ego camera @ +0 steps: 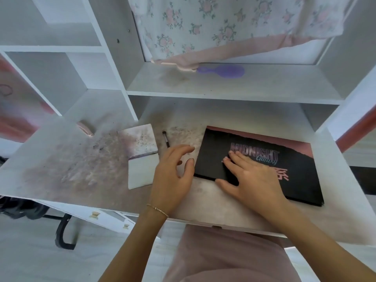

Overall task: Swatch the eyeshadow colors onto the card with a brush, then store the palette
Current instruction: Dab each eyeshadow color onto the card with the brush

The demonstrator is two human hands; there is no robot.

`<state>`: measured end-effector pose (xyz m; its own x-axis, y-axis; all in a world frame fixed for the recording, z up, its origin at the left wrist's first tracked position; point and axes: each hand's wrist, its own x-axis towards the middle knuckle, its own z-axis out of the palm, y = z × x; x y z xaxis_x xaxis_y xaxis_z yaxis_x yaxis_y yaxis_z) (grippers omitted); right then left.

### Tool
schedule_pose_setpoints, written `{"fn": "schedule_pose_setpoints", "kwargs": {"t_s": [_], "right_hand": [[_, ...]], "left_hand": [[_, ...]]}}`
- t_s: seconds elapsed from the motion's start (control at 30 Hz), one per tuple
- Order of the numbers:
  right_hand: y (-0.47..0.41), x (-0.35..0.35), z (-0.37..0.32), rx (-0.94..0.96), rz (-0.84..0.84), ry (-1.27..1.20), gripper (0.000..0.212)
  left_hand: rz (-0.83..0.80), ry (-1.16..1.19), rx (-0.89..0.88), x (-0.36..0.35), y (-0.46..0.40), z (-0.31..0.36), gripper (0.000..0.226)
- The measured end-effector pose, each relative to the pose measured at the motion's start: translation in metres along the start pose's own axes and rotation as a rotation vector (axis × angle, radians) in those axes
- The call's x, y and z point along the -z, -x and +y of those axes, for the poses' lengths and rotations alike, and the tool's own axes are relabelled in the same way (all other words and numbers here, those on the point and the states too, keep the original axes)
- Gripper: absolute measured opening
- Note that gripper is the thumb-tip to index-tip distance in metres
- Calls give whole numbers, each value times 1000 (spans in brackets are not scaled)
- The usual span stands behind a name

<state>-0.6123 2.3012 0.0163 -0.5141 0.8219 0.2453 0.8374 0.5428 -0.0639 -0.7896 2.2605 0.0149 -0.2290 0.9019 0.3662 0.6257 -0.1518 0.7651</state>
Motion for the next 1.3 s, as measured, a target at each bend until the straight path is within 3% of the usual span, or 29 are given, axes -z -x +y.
{"fn": "schedule_pose_setpoints", "kwargs": {"t_s": [0.23, 0.37, 0.6, 0.8, 0.9, 1.03, 1.23, 1.3], "right_hand": [[-2, 8, 1, 154, 177, 14, 33], [-19, 35, 5, 144, 243, -48, 28], [-20, 53, 5, 15, 445, -127, 33], [-27, 65, 9, 133, 714, -149, 24], [-35, 64, 6, 153, 756, -209, 18], [-44, 53, 1, 97, 661, -243, 24], [-38, 32, 6, 21, 97, -354, 46], [-34, 25, 10, 49, 32, -294, 48]], "left_hand": [[-103, 24, -28, -10, -2, -4, 30], [-93, 82, -74, -8, -10, -1, 29], [7, 90, -149, -9, -32, 20, 14], [188, 151, -204, -5, -30, 40, 8], [254, 164, -205, -3, -28, 46, 13], [307, 174, -38, -4, -36, 42, 9], [223, 110, 267, -3, -68, 16, 15], [213, 82, 299, -2, -72, 10, 24]]}}
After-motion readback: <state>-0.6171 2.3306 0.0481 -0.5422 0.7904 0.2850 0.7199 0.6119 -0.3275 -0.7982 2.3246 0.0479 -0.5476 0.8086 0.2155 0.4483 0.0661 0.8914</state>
